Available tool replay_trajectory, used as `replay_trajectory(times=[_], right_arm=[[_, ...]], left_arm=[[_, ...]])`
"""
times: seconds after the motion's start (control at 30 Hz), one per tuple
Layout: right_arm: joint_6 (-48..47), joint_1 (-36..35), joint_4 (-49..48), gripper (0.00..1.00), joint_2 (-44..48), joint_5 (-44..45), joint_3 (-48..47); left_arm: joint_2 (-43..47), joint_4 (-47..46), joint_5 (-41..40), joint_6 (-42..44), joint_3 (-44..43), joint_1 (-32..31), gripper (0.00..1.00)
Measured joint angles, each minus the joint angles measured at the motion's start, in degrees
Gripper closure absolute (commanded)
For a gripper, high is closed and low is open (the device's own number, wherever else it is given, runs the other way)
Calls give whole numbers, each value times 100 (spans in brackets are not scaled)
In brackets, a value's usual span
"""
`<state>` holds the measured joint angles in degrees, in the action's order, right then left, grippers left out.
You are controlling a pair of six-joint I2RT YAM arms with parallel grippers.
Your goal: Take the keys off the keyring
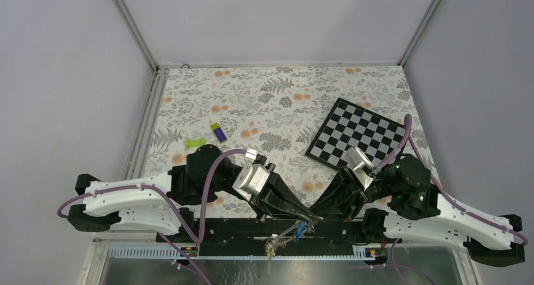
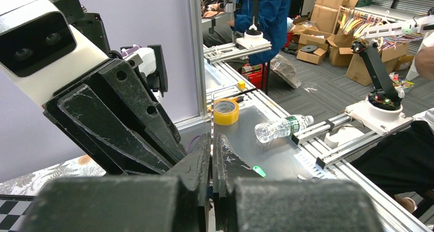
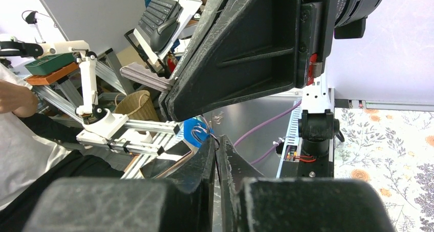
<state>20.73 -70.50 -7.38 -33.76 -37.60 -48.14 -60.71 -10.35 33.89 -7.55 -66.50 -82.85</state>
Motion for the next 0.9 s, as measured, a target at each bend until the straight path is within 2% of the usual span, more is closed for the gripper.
replay_trajectory(times=[0.2, 0.9], right_arm=[[13, 0, -48, 100, 61, 70, 2], [461, 0, -243, 100, 533, 1145, 216]], left_arm=[[76, -9, -55, 2, 26, 0, 100], [225, -317, -400, 7, 155, 2, 100]])
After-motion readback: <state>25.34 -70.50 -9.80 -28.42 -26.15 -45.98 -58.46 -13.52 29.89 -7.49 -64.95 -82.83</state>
